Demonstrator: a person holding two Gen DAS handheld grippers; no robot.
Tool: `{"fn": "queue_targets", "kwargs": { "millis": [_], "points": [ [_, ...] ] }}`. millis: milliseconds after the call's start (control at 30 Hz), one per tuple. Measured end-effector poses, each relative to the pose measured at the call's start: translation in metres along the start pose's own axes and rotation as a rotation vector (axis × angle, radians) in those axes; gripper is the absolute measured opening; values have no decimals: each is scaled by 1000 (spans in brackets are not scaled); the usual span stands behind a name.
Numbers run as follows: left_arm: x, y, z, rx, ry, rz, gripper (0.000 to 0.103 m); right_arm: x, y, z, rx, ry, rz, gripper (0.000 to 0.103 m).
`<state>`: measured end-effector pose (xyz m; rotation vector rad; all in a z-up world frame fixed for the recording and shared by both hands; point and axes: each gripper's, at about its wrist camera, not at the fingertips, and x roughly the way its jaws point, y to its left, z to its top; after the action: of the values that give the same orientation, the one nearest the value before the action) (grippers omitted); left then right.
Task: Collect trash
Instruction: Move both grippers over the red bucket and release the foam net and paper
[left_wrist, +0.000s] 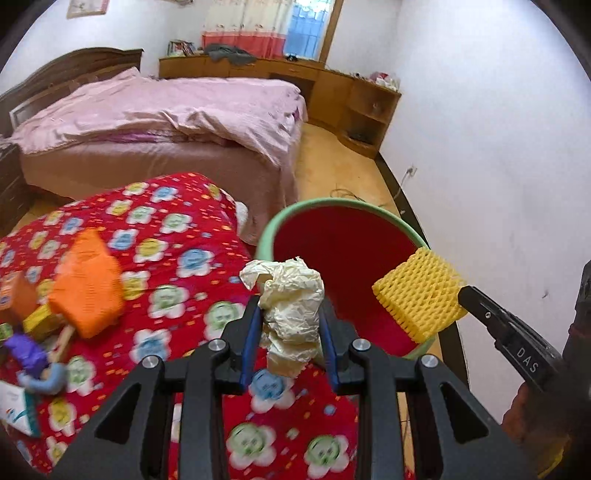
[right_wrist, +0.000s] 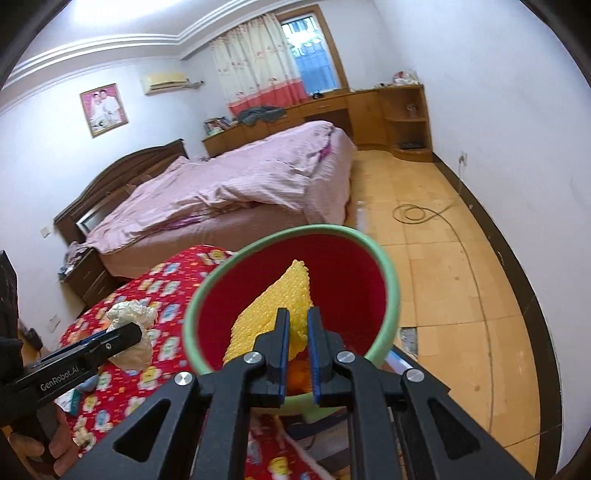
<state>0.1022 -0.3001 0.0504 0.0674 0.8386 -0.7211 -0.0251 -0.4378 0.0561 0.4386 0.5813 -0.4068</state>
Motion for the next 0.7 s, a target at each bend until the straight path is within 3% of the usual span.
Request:
{"fn": "queue_targets", "kwargs": {
  "millis": [300, 433, 700],
  "points": [
    [49, -20, 10, 38, 38, -51, 32, 33, -24, 2, -3, 11, -50, 13],
    [53, -28, 11, 65, 37, -57, 47, 39, -26, 0, 2, 6, -36, 17],
    [50, -26, 10, 46, 31, -42, 50, 41, -29, -1, 31, -2, 5, 30]
  ]
}}
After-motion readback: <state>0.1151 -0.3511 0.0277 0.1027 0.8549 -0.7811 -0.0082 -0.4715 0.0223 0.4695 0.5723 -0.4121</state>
